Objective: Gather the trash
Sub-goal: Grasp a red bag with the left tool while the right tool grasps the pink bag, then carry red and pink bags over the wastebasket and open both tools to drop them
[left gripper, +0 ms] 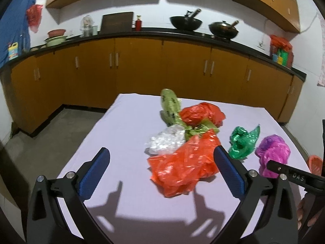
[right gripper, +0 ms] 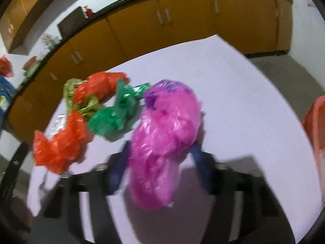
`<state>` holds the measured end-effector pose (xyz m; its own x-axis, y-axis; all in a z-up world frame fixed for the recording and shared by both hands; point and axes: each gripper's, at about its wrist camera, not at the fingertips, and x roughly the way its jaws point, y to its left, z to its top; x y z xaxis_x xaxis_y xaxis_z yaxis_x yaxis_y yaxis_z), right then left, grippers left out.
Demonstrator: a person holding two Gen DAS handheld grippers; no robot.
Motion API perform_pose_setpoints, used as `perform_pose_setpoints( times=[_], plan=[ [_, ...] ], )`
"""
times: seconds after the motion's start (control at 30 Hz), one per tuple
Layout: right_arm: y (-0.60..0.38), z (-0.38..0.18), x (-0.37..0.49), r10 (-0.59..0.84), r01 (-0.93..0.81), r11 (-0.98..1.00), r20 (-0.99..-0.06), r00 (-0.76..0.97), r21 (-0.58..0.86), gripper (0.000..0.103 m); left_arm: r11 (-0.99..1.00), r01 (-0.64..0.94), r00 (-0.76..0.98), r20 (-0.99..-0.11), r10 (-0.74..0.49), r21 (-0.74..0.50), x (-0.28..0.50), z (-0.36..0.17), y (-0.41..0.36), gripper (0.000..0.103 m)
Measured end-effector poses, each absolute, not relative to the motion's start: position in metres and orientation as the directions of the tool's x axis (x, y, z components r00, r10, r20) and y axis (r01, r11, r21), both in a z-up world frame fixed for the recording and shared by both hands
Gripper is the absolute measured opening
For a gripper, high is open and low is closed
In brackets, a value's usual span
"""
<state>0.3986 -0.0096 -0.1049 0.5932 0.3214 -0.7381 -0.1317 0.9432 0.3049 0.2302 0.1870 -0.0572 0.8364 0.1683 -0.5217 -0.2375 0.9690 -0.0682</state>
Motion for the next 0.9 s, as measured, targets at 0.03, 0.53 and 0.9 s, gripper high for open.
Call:
perform_pose_setpoints(
  times=[0.03, 0.53, 0.9],
  plan=[
    [-0.01, -0.104, 0.396, 0.324, -0.14, 0.943, -0.736, 0.595, 0.302, 0.045, 0.972, -0.226, 0.836, -0.525, 0.16, -0.063, 0.233, -0.058, 0.184, 0.101],
    [-0.044, -0.095, 0.366, 0.272, -0.114, 0.959, -0.725, 0.633, 0.261, 0.033, 0.983, -0.168, 0.79, -0.607, 0.086, -0.079, 0.255, -0.077, 0.173, 0.027],
    [-0.071, -0.078, 0.341, 0.247, -0.09, 0.963, -0.698, 0.672, 0.255, 0.032, 0.984, -0.146, 0.82, -0.569, 0.06, -0.106, 0.228, -0.058, 0.165, 0.01]
  ],
)
